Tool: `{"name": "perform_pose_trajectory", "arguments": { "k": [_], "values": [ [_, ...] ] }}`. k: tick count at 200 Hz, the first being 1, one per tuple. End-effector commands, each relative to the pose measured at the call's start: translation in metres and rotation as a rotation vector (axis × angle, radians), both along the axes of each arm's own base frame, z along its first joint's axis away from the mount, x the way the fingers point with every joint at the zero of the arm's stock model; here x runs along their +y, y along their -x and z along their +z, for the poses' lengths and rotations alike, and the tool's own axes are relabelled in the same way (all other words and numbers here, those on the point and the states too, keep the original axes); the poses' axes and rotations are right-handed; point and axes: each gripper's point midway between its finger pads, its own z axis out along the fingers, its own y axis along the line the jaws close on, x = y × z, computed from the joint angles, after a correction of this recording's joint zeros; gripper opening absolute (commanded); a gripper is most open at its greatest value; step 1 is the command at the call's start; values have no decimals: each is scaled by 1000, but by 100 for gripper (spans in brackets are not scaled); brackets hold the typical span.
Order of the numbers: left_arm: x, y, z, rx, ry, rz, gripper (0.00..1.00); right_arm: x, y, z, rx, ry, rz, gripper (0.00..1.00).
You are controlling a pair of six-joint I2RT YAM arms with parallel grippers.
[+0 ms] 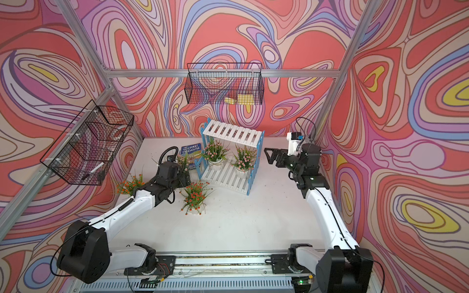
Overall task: Place the baby's breath potted plants on the rack by color
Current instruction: Pick up the baby's breath potted plant from the center of the board, then place the baby's breath potted plant on the rack.
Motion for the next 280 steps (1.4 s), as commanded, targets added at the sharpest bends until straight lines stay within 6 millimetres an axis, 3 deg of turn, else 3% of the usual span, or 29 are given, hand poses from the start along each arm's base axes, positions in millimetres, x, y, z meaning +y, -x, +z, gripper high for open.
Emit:
{"name": "perform_pose_trajectory", "arguments": {
  "k": [1, 75, 132, 160, 204, 246, 280],
  "values": [
    [3, 2, 33, -49, 3, 11, 68, 3, 0, 2, -8, -4, 12, 98],
    [-12, 12, 101, -102, 54, -89, 67, -1, 0, 4, -8, 4, -14, 98],
    [-59, 3, 151, -186, 29, -242, 67, -3, 1, 4, -5, 9, -24, 98],
    [-91, -4, 164, -212, 28, -317, 67, -4, 2, 3, -3, 19, -31, 98],
    [-139, -13, 161, -212, 44, -404, 67, -10, 2, 5, -1, 34, -68, 98],
    [-180, -18, 128, -178, 50, -470, 67, -16, 0, 4, 5, 39, -104, 98],
    [-201, -23, 100, -175, 71, -485, 67, -18, 0, 1, 14, 45, -116, 98]
  ]
}}
